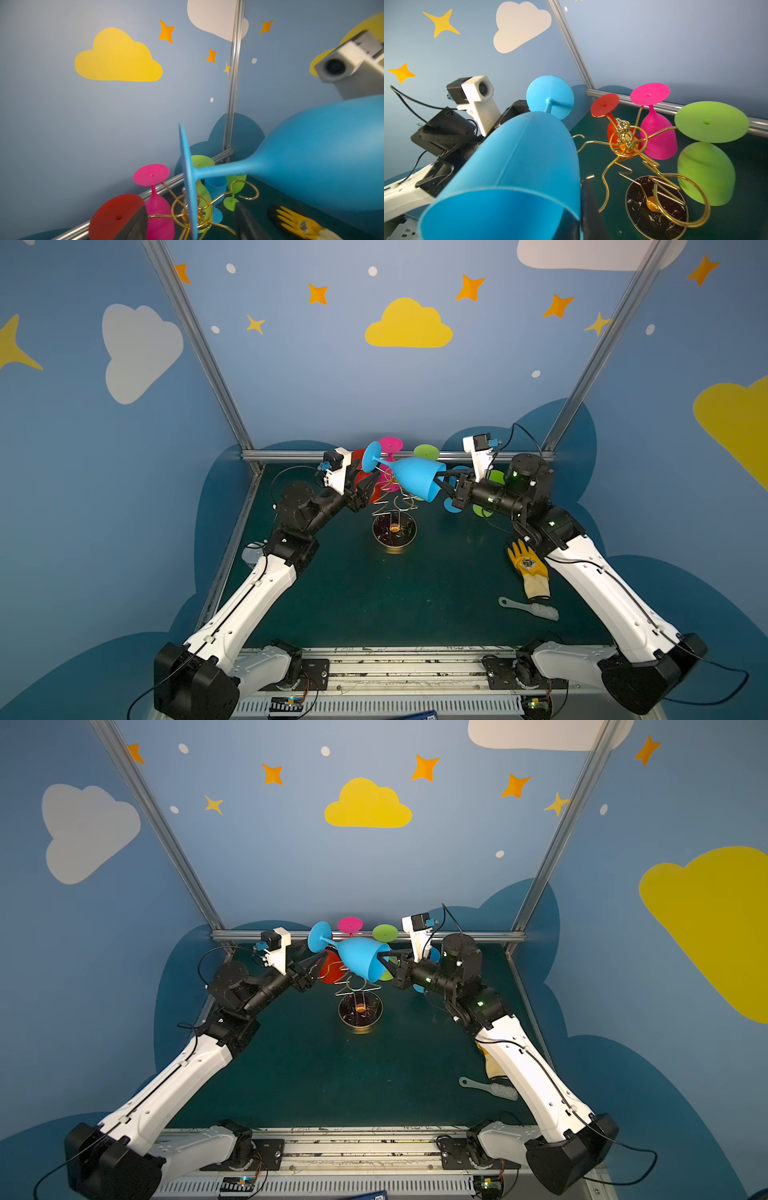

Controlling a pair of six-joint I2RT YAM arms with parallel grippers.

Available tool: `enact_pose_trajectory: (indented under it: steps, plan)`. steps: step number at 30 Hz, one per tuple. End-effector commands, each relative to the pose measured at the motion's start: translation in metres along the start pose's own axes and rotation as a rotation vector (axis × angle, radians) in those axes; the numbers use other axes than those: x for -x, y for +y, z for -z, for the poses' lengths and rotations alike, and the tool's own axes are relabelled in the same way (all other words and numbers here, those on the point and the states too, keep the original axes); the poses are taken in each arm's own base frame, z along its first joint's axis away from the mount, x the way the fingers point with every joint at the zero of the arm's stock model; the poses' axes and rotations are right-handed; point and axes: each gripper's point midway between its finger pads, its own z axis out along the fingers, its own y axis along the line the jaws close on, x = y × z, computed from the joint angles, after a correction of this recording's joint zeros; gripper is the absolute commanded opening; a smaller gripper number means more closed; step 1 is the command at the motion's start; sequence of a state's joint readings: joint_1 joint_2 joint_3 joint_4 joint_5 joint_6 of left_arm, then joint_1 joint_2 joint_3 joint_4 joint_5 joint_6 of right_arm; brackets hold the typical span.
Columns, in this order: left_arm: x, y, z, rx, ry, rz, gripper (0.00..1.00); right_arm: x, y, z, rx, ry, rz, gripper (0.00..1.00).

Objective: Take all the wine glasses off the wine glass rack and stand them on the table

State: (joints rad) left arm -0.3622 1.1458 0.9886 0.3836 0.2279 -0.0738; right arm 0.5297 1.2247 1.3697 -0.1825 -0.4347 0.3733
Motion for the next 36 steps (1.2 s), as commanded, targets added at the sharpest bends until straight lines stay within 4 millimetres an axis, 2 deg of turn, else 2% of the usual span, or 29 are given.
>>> enact_pose_trajectory:
  steps: [1,4,9,12,16,20,23,25,29,36]
  plan:
    - [0.022,0.012,0.015,0.083,-0.051,-0.043,0.78,0.030,0.000,0.039,-0.093,-0.110,0.078,0.00]
    - [0.025,0.029,0.025,0.146,-0.056,-0.048,0.83,0.035,-0.008,0.069,-0.199,-0.128,0.133,0.00]
    - [0.017,0.072,0.044,0.264,-0.063,0.015,0.86,0.017,-0.023,0.118,-0.387,-0.067,0.190,0.00]
    - [0.005,0.102,0.059,0.357,-0.070,0.060,0.86,-0.008,-0.032,0.144,-0.488,0.028,0.198,0.00]
    - [-0.020,0.139,0.081,0.482,-0.065,0.134,0.86,-0.063,-0.054,0.175,-0.634,0.238,0.145,0.00]
    - [-0.031,0.156,0.091,0.558,-0.041,0.123,0.86,-0.115,-0.082,0.195,-0.770,0.420,0.065,0.00]
    - [-0.036,0.162,0.096,0.596,-0.030,0.115,0.87,-0.139,-0.104,0.202,-0.861,0.540,0.027,0.00]
    - [-0.041,0.164,0.097,0.608,-0.022,0.112,0.87,-0.147,-0.120,0.204,-0.919,0.600,0.013,0.00]
    - [-0.044,0.167,0.099,0.625,-0.013,0.106,0.87,-0.151,-0.153,0.208,-0.999,0.681,-0.033,0.00]
    - [-0.045,0.171,0.103,0.656,-0.008,0.098,0.87,-0.140,-0.211,0.224,-1.182,0.772,-0.114,0.00]
